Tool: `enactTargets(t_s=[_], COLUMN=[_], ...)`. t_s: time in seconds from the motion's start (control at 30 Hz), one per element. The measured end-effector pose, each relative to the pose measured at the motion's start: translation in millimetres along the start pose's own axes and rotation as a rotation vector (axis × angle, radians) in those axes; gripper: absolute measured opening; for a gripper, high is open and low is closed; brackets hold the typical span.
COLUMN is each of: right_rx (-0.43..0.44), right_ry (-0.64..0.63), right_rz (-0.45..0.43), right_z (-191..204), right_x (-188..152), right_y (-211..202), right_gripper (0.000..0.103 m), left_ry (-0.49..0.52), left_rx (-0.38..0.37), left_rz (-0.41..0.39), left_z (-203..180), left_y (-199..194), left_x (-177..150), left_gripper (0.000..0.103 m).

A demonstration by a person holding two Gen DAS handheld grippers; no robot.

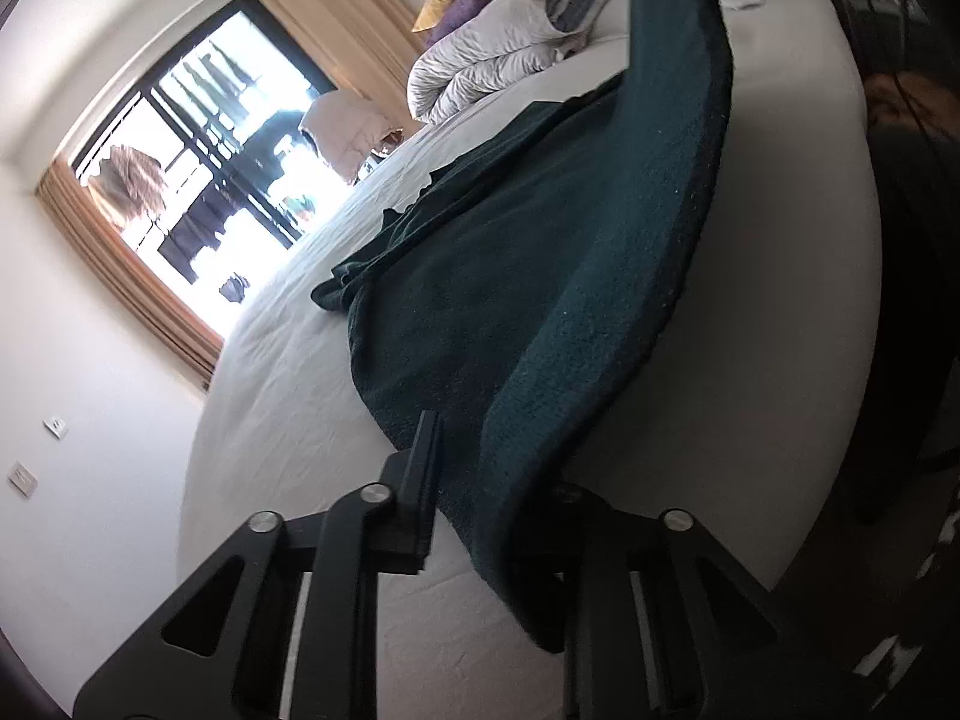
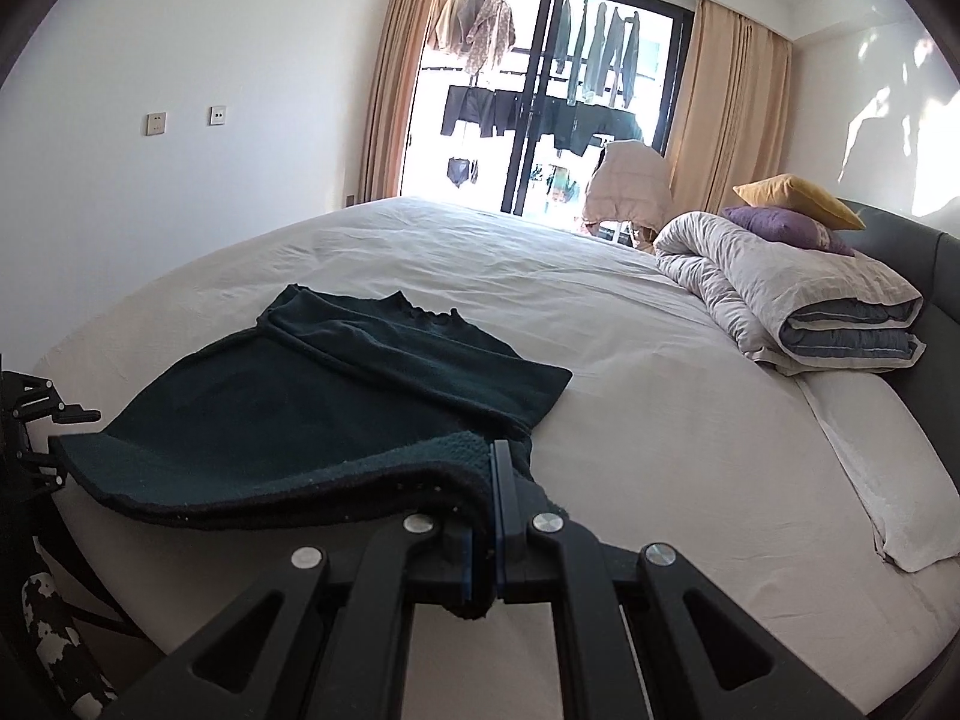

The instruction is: Fold small clothes

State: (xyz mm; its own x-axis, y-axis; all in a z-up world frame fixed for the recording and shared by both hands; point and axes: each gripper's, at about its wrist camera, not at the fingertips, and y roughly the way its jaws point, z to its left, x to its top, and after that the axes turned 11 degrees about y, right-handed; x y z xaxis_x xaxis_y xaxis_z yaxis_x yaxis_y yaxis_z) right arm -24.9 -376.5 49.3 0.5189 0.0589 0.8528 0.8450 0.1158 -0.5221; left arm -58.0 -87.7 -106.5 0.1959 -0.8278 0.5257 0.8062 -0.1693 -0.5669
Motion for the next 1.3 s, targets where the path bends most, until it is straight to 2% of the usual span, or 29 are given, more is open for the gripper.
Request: enactTargets(t_s=[0.07, 0.2, 0.3, 0.4, 0.53, 0.8, 1.1, 1.3], right_rx=[0.002, 0.002, -0.001, -0.003, -0.023, -0.076, -0.108, -0.12], right_ry=[0.014, 0.028, 0.046, 0.088, 0.127, 0.129, 0.126, 0.108], right_rz=[0.002, 0.008, 0.014, 0.026, 0.064, 0.178, 0.315, 0.382], right_z=[-3, -6, -11, -20, -31, -48, -61, -66], right_x=[1, 6, 15, 27, 43, 76, 86, 91], right_y=[3, 16, 32, 55, 99, 203, 312, 360], right_gripper=[0.004, 0.004, 0.004, 0.004, 0.004, 0.004, 0.004, 0.004], left_ry=[-0.109, -0.324, -0.447, -0.512, -0.555, -0.668, -0.718, -0.711], left_rx=[-0.056, -0.147, -0.182, -0.181, -0.184, -0.191, -0.212, -0.206], left_rz=[0.0, -0.006, -0.015, -0.024, 0.013, 0.126, 0.266, 0.306], left_z=[22, 74, 118, 155, 203, 285, 308, 321], left_y=[3, 17, 36, 53, 101, 219, 339, 382], left_x=[2, 11, 26, 43, 72, 102, 98, 98], left_gripper=[0.004, 0.003, 0.003, 0.003, 0.003, 0.003, 0.003, 0.003])
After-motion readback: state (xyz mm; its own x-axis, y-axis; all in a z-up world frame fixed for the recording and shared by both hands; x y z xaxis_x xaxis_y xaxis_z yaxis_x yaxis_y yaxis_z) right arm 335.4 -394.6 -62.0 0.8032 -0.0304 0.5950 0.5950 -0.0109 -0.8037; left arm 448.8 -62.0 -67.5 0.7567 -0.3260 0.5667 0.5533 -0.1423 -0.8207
